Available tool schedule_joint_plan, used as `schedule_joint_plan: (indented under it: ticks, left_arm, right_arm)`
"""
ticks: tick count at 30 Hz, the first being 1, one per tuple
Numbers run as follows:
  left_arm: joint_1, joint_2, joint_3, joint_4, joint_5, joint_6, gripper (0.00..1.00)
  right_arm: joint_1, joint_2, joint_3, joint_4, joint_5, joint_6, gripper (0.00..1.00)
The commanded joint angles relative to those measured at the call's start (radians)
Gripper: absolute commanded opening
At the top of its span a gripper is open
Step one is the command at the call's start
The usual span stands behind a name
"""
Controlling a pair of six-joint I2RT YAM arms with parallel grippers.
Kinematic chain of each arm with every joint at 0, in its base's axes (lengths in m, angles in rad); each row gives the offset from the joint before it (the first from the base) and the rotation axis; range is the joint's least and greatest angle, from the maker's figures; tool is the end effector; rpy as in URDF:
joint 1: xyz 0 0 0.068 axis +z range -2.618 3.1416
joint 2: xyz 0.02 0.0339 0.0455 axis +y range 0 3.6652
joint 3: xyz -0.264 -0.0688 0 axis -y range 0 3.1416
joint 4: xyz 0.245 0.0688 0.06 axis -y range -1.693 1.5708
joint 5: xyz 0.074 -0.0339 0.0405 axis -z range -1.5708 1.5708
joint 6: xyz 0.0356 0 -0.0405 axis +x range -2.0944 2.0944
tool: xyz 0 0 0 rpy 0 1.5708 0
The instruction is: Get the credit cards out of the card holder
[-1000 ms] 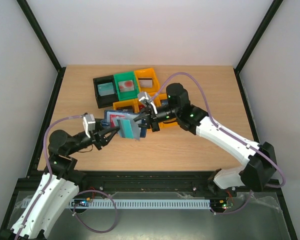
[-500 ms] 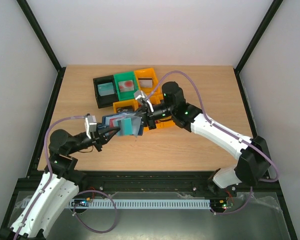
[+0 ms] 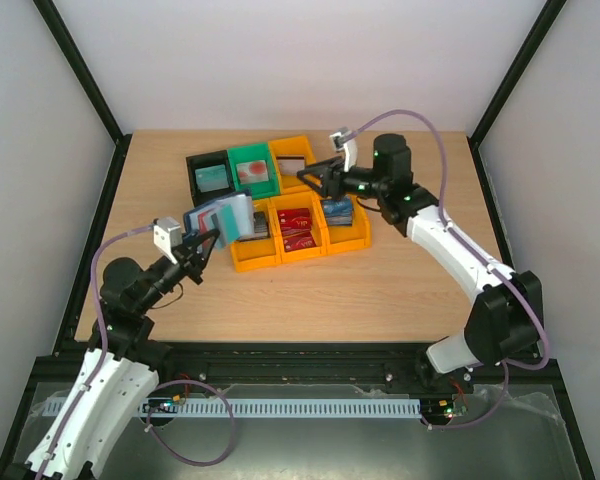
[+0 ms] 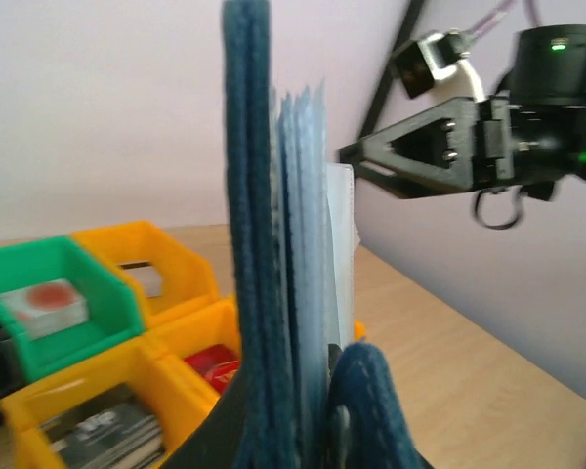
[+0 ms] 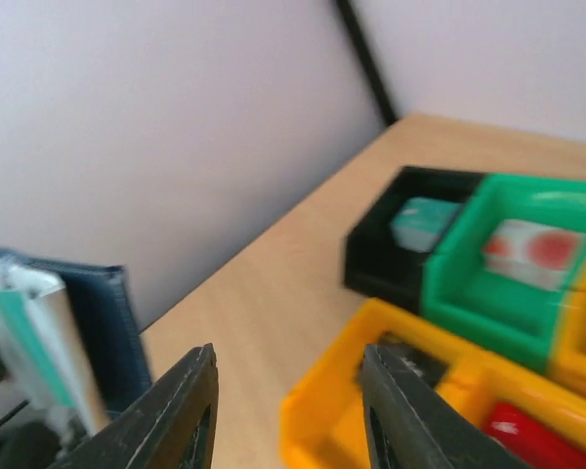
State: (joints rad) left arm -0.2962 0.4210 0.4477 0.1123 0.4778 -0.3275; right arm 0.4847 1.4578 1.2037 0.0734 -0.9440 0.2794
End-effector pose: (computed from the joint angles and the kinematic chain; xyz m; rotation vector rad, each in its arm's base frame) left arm 0.1167 -0.0527 0.3025 0.3829 1.4548 -0.8468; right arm 0.2837 0.1820 0.3553 -0.9104 1.6466 1.3582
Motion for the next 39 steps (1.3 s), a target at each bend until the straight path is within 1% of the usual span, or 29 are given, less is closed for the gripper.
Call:
schedule_joint_plan:
  ticks: [1, 3, 4, 6, 7, 9, 10, 13, 18, 23, 28, 32, 34, 35, 36, 39]
  left_arm:
    - [0.020, -0.026, -0.021, -0.023, -0.168, 0.040, 0.02]
    - [0.026, -0.025, -0.032, -0.018, -0.179, 0.042, 0.02]
    - [0.028, -0.026, -0.038, -0.012, -0.174, 0.040, 0.02]
    - [0.033, -0.030, -0.046, 0.010, -0.129, 0.027, 0.02]
    - [0.037, -0.033, -0.050, 0.030, -0.093, 0.016, 0.02]
    - [0.047, -0.045, -0.058, 0.082, -0.002, -0.024, 0.02]
    - [0.052, -0.052, -0.064, 0.115, 0.043, -0.053, 0.02]
    - [0.061, -0.062, -0.086, 0.221, 0.142, -0.135, 0.02]
    - [0.075, -0.054, -0.106, 0.306, 0.198, -0.174, 0.02]
    - [0.077, -0.023, -0.116, 0.388, 0.251, -0.182, 0.02]
    - [0.076, 0.004, -0.112, 0.408, 0.272, -0.189, 0.02]
    - [0.075, 0.012, -0.109, 0.409, 0.279, -0.191, 0.02]
    - [0.077, 0.013, -0.108, 0.406, 0.283, -0.191, 0.02]
    - [0.076, 0.013, -0.108, 0.402, 0.284, -0.191, 0.02]
    - [0.076, 0.013, -0.106, 0.396, 0.285, -0.189, 0.02]
    - [0.076, 0.010, -0.098, 0.368, 0.283, -0.183, 0.02]
  right_arm:
    - [-0.020, 0.001, 0.110, -0.093, 0.183, -0.014, 0.40]
    - [0.047, 0.020, 0.168, -0.171, 0.170, -0.123, 0.40]
    - [0.118, 0.027, 0.186, -0.204, 0.122, -0.203, 0.41]
    - [0.202, 0.034, 0.187, -0.208, -0.075, -0.305, 0.42]
    - [0.225, 0.038, 0.170, -0.153, -0.168, -0.291, 0.42]
    - [0.239, 0.058, 0.122, 0.044, -0.259, -0.147, 0.35]
    - [0.239, 0.071, 0.113, 0.105, -0.267, -0.099, 0.33]
    - [0.239, 0.103, 0.109, 0.111, -0.260, -0.080, 0.32]
    - [0.238, 0.106, 0.072, 0.095, -0.259, -0.103, 0.33]
    - [0.245, 0.118, 0.063, 0.125, -0.287, -0.075, 0.33]
    - [0.274, 0.122, 0.064, 0.116, -0.316, -0.100, 0.29]
    - [0.288, 0.125, 0.065, 0.138, -0.315, -0.084, 0.20]
    - [0.289, 0.125, 0.066, 0.135, -0.314, -0.082, 0.11]
    - [0.288, 0.121, 0.064, 0.128, -0.311, -0.090, 0.04]
    - [0.288, 0.114, 0.060, 0.126, -0.306, -0.096, 0.02]
    - [0.281, 0.085, 0.034, 0.124, -0.273, -0.110, 0.02]
